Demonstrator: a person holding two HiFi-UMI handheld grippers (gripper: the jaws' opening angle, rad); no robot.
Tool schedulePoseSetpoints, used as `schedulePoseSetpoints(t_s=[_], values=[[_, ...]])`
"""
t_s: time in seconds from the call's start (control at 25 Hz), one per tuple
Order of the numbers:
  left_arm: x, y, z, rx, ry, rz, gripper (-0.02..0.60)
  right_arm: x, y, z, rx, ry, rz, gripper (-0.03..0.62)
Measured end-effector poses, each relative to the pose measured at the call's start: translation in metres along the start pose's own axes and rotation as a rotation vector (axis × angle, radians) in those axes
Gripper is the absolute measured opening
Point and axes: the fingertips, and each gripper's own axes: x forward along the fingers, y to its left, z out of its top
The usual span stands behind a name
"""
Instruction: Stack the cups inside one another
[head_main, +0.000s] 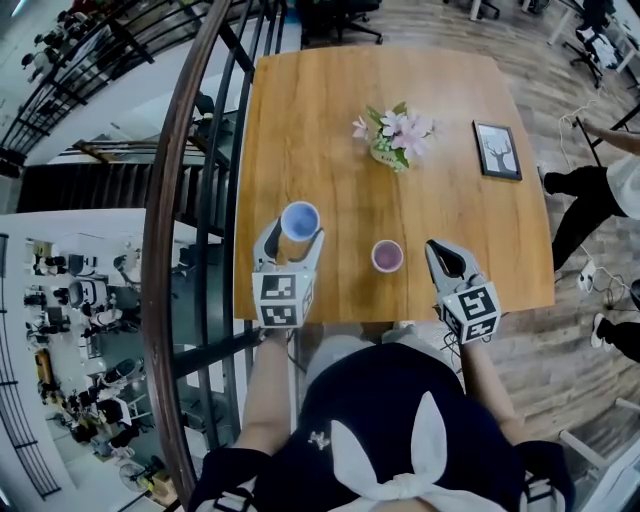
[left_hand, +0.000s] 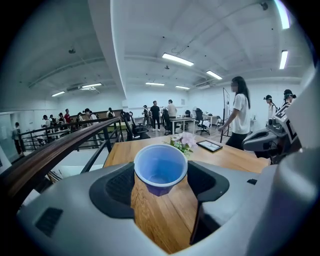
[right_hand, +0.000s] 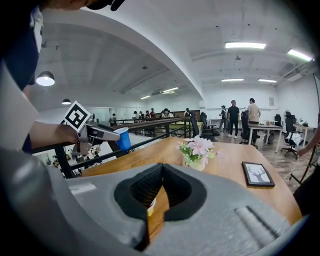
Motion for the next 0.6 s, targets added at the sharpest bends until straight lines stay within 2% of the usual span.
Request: schedulePoseSetpoints(t_s=[0.6], values=[[-0.013, -0.061, -0.007, 0.005, -0.004, -0.101, 0.344, -0.029, -0.001, -0.020, 0.016, 0.004, -0.017, -0.002]])
